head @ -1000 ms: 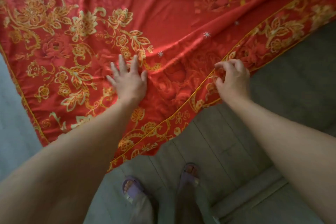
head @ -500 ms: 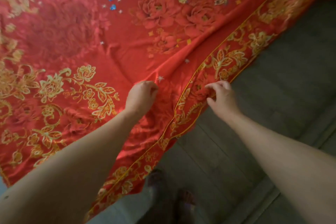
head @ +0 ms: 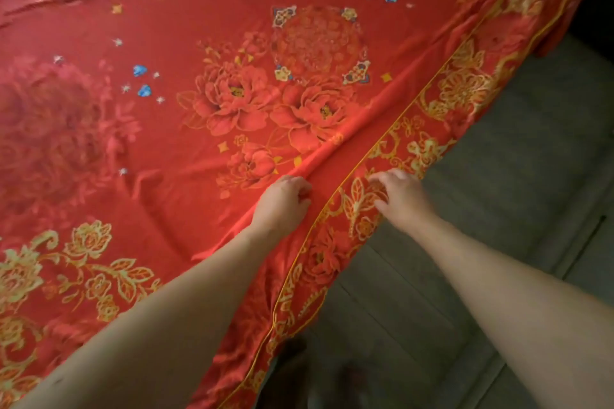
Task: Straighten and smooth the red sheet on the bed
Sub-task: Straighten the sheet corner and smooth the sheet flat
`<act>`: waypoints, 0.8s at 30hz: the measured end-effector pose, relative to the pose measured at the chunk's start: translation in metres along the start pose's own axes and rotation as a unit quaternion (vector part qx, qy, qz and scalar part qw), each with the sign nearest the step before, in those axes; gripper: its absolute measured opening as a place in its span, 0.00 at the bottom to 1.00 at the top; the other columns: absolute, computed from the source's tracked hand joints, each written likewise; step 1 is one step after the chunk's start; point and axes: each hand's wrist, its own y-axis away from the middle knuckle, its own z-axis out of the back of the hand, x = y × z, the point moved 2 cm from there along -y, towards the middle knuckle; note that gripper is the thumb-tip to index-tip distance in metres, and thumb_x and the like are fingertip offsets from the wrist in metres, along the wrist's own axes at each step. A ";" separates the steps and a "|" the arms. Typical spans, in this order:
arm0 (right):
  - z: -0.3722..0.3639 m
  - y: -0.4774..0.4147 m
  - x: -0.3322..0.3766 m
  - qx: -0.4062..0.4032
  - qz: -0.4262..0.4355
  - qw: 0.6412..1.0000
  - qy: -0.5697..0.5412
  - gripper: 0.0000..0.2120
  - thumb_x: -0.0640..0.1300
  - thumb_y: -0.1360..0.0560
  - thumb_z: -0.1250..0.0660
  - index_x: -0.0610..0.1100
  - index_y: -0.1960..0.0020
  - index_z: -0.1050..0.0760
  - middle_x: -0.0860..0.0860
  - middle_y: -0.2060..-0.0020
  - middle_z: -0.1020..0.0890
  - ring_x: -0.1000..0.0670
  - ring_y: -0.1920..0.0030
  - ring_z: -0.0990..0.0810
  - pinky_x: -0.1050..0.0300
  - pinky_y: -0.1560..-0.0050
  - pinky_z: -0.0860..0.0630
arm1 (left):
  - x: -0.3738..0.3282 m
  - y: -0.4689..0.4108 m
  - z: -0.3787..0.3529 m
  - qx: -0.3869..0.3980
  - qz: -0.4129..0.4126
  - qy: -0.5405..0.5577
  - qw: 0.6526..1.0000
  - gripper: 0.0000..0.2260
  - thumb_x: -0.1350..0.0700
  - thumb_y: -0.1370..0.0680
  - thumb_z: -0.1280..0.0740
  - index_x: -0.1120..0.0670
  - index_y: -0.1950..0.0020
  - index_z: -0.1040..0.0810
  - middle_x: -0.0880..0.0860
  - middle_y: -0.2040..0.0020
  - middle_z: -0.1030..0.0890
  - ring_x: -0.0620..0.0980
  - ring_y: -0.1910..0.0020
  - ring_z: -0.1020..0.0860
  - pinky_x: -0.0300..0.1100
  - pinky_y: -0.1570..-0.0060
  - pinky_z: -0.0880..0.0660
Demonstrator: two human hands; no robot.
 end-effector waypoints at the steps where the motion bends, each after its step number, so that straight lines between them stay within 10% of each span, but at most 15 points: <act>1: 0.004 -0.007 -0.004 0.014 0.005 1.000 0.006 0.19 0.43 0.27 0.33 0.51 0.36 0.29 0.48 0.38 0.27 0.43 0.36 0.32 0.48 0.34 0.32 | -0.004 -0.008 0.001 0.000 0.004 -0.001 1.000 0.12 0.61 0.30 0.32 0.55 0.47 0.20 0.56 0.49 0.19 0.55 0.47 0.22 0.43 0.47 0.28; 24: 0.147 -0.182 -0.062 0.174 0.285 0.923 0.189 0.22 0.42 0.25 0.38 0.52 0.32 0.34 0.50 0.33 0.31 0.45 0.32 0.34 0.47 0.35 0.31 | -0.113 -0.158 -0.027 0.159 0.234 -0.147 0.948 0.36 0.50 0.36 0.23 0.57 0.34 0.35 0.59 0.36 0.32 0.61 0.36 0.33 0.53 0.37 0.28</act>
